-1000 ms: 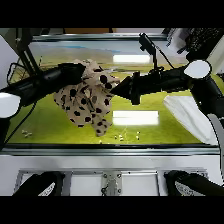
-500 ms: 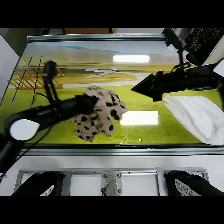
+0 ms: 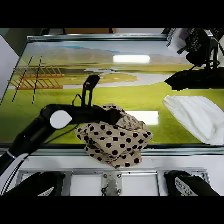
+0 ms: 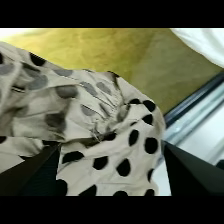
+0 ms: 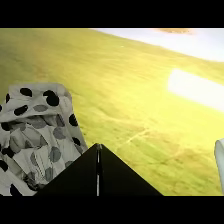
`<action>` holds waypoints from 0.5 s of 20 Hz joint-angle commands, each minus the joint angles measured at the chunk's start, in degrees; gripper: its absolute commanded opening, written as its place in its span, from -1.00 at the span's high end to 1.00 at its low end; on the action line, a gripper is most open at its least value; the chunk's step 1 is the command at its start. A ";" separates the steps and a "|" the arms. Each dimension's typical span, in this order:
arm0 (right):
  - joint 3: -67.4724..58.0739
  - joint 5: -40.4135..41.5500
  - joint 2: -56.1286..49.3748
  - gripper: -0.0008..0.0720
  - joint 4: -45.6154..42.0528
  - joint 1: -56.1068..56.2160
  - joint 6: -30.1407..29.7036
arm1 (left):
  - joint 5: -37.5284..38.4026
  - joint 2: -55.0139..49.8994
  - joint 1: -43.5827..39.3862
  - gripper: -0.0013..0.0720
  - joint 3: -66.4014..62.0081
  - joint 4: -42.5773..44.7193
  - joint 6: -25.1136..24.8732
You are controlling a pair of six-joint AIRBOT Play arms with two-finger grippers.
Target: Fold the clothes and pants, and hang the long-sleeved shirts on hangers.
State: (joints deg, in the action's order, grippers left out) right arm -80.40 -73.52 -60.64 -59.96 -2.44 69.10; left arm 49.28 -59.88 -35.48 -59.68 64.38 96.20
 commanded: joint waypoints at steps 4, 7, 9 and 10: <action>5.18 -3.78 0.37 -0.08 -2.03 -0.39 1.51 | 6.34 -13.05 13.88 -0.97 -5.35 3.43 -5.90; 15.30 -3.04 0.52 -0.38 -3.06 -0.39 4.28 | 5.16 -21.38 16.41 -0.97 -5.51 -0.02 -9.84; 23.43 -0.70 0.50 -0.38 -4.04 -1.44 6.32 | 5.64 -26.99 17.68 -0.97 -8.35 -4.79 -13.88; 27.58 0.50 0.50 -0.38 -4.15 -2.58 7.93 | 6.71 -29.77 17.97 -0.97 -10.62 -6.21 -14.95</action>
State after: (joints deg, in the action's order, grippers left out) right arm -62.52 -75.26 -60.18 -63.07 -3.60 73.63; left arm 54.59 -82.39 -19.53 -66.89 63.07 86.24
